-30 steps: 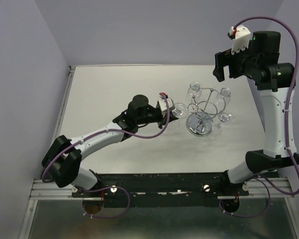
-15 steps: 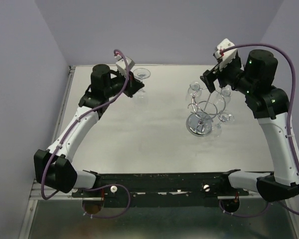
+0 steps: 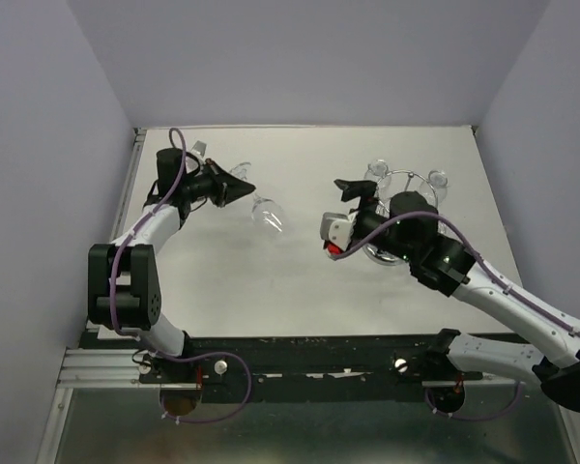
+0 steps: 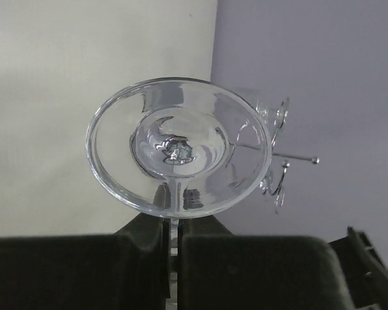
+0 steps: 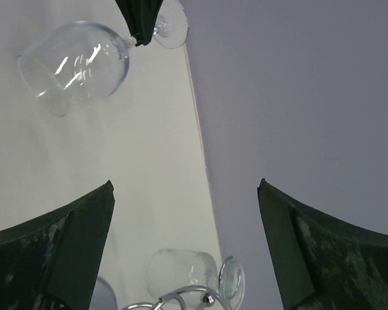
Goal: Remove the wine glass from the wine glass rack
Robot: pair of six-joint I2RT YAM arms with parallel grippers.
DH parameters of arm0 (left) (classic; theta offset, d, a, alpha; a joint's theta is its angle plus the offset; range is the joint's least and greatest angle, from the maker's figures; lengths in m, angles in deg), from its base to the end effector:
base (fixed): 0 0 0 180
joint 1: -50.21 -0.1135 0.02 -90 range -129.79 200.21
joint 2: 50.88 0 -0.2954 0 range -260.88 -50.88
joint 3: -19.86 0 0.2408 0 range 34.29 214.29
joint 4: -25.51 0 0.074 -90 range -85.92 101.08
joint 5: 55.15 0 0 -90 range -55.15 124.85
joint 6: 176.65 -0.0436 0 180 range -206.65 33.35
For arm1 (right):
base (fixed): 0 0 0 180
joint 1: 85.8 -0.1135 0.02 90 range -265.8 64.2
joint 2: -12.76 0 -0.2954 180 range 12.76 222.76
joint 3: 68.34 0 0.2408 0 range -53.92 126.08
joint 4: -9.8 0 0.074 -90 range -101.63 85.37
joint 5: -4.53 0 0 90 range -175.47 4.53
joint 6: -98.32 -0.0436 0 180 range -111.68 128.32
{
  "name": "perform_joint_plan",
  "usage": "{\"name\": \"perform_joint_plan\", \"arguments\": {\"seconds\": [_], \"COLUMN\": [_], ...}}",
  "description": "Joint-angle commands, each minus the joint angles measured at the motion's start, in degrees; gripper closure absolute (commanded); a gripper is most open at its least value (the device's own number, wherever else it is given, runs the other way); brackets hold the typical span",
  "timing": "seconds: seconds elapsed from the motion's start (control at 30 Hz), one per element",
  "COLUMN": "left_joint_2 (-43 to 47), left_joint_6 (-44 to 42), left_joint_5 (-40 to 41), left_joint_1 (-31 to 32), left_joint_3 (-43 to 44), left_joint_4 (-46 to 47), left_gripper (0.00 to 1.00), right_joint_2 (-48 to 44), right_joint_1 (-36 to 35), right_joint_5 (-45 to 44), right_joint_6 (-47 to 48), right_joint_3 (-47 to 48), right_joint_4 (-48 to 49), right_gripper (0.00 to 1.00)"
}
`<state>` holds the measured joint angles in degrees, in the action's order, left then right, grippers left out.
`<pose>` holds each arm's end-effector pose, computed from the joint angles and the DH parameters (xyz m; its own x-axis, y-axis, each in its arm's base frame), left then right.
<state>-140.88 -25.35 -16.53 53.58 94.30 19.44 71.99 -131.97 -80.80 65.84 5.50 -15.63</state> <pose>0.3435 -0.0543 0.3070 -0.8448 -0.4987 -0.1938 0.0430 0.2977 -0.9537 0.1479 0.1592 0.4060 0.5834 -0.6063 -0.5404 -0.5255 0.2254 -0.8204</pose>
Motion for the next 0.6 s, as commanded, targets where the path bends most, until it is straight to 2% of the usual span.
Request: {"name": "perform_joint_plan", "arguments": {"seconds": [0.0,0.17,0.33,0.57], "left_joint_2": [0.53,0.7,2.37,3.33], "left_joint_6": [18.94,24.92,24.31,22.37], "left_joint_5": [-5.14,-5.23,-4.26,-3.47], "left_joint_1": [-6.0,-8.12,-8.12,-8.21], "left_joint_3": [-4.19,-9.38,-10.26,-8.94], "left_joint_4": [0.1,-6.41,-12.84,-18.29], "left_gripper": [1.0,1.0,1.0,1.0], "right_joint_2": [-2.0,1.15,7.74,12.58], "right_joint_1": [-5.5,-10.77,-11.66,-11.83], "right_joint_5": [-0.28,-0.97,-2.12,2.37], "right_joint_6": [10.58,12.89,10.16,11.74], "right_joint_3": [-6.05,-9.76,-8.8,-9.58], "right_joint_4": [7.92,10.39,15.74,17.42], "right_gripper": [0.0,0.0,0.0,0.0]}}
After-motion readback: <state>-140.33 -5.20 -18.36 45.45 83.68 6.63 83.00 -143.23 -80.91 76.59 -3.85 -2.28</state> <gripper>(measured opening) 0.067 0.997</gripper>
